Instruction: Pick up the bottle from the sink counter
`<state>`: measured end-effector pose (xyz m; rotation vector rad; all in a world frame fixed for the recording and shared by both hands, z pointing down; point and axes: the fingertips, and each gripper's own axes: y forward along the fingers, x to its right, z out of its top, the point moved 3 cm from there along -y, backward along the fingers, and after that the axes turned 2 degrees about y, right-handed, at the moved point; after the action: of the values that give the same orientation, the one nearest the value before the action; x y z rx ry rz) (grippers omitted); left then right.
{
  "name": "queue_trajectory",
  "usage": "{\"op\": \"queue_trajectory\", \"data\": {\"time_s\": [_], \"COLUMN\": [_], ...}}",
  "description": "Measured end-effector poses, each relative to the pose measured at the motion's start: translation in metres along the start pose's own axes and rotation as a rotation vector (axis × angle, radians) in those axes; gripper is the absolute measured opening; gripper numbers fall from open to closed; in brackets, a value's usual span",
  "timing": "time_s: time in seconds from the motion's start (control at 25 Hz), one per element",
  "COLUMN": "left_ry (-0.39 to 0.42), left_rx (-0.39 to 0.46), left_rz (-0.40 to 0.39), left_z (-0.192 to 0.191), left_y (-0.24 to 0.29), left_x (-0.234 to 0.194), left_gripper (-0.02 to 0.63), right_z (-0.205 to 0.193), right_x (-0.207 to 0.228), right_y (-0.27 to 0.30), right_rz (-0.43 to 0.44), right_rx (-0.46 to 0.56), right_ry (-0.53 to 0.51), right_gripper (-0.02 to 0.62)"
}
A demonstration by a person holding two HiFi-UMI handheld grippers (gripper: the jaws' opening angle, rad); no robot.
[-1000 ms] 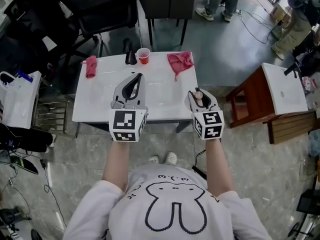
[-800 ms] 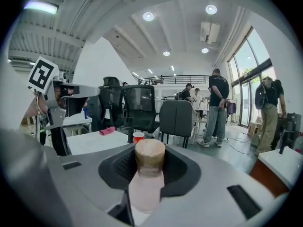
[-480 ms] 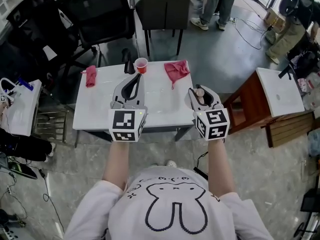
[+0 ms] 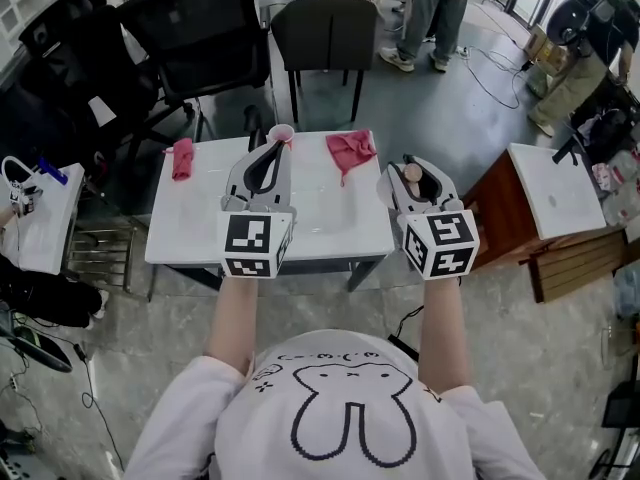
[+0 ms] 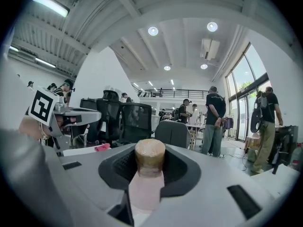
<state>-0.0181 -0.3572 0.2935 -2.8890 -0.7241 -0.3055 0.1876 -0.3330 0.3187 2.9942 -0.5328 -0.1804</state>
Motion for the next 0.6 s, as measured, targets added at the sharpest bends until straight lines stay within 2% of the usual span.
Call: {"op": "queue_trajectory", "data": {"time_s": [0.6], "left_ry": [0.037], "left_rx": [0.078], "left_rz": [0.011], "left_z": [0.033], "left_y": [-0.004], "left_x": [-0.004], "left_gripper": [0.009], "right_z": [0.066], "right_x": [0.0], "right_y": [-0.027], "right_rz": [-0.036], "right_rx": [0.162], "right_ry": [-0.042], "right_gripper": [0.135]}}
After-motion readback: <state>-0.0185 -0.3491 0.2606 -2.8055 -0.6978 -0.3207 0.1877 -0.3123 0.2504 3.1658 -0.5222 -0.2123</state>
